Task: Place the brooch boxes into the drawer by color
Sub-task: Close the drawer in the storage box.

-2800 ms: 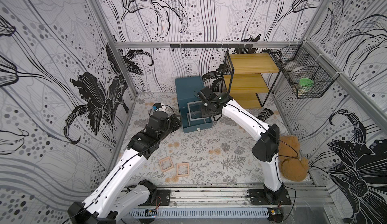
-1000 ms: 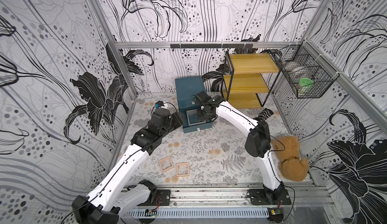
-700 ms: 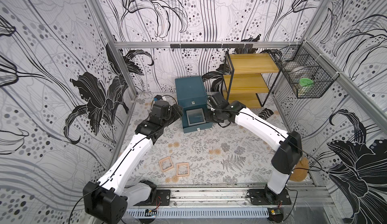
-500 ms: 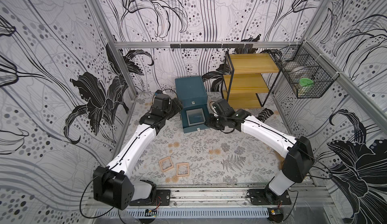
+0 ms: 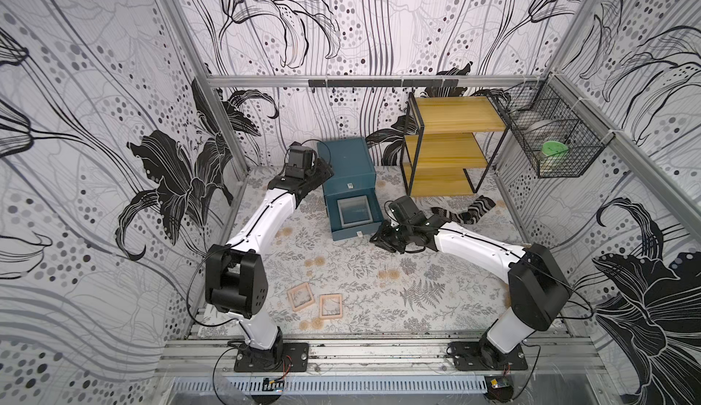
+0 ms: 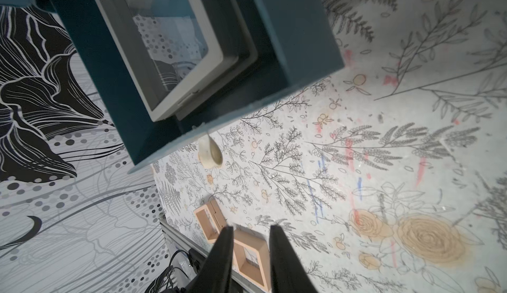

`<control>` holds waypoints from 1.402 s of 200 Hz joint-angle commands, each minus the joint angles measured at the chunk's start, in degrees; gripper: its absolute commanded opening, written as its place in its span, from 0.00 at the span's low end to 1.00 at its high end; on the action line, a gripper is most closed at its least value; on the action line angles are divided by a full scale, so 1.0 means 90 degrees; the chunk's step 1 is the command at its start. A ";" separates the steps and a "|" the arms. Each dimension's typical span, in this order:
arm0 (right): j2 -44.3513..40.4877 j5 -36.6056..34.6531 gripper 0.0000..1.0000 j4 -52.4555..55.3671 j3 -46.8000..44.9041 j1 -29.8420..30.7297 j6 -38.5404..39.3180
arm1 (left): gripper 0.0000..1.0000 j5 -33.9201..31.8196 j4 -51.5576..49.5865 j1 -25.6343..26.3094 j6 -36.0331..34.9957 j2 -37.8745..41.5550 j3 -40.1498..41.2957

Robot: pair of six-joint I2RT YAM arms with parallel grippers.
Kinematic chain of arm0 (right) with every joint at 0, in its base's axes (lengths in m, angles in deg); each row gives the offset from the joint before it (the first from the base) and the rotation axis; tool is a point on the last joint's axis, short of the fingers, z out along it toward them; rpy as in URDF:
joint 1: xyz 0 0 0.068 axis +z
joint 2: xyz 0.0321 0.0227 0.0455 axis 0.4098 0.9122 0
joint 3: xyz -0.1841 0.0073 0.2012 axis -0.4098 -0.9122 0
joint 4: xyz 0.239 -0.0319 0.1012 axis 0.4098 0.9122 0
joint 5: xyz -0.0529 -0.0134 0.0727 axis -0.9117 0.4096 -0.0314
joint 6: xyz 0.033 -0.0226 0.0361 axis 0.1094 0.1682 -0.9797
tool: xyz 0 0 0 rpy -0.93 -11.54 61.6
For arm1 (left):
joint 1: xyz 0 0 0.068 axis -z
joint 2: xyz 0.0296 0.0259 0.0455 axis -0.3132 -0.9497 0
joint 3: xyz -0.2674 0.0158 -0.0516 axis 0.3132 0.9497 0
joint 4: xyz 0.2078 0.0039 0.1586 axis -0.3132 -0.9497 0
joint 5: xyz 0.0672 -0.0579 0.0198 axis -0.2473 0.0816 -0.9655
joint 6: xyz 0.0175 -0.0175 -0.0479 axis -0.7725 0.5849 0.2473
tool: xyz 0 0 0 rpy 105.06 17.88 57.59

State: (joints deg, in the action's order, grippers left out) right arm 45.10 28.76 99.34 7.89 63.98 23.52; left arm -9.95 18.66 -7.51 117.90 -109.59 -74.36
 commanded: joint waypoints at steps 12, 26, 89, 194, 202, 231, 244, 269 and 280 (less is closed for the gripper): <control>0.0149 0.0058 0.27 -0.0423 -0.0069 -0.0064 -0.0229 | 0.50 -0.0256 -0.0491 -0.0057 -0.0406 -0.0312 -0.0410; 0.0300 0.0065 0.27 -0.0535 -0.0086 -0.0117 -0.0286 | 0.50 -0.0406 -0.0660 -0.0052 -0.0438 -0.0357 -0.0482; 0.0685 0.0097 0.26 -0.0575 0.0154 -0.0158 -0.0331 | 0.55 -0.0629 -0.1058 -0.0053 -0.0479 -0.0500 -0.0745; 0.1009 -0.0108 0.23 -0.0978 0.0503 -0.0285 -0.0442 | 0.41 -0.0577 -0.0781 -0.0062 -0.0494 -0.0623 -0.0348; 0.1023 -0.0125 0.23 -0.1009 0.0531 -0.0300 -0.0436 | 0.41 -0.0573 -0.0771 -0.0064 -0.0495 -0.0613 -0.0327; 0.1190 -0.0138 0.22 -0.0997 0.0788 -0.0343 -0.0401 | 0.40 -0.0548 -0.0759 -0.0066 -0.0495 -0.0597 -0.0267; 0.1279 -0.0128 0.22 -0.0989 0.0914 -0.0349 -0.0395 | 0.40 -0.0533 -0.0751 -0.0067 -0.0503 -0.0580 -0.0244; 0.1445 -0.0147 0.22 -0.0971 0.1153 -0.0359 -0.0372 | 0.39 -0.0525 -0.0751 -0.0062 -0.0504 -0.0528 -0.0191; 0.1519 -0.0175 0.22 -0.0965 0.1257 -0.0368 -0.0367 | 0.39 -0.0516 -0.0746 -0.0065 -0.0510 -0.0493 -0.0146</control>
State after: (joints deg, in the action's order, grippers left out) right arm 57.07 29.15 92.48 15.78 61.60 20.35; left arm -14.41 14.16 -7.91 114.21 -114.66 -77.94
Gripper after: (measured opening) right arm 0.219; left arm 0.395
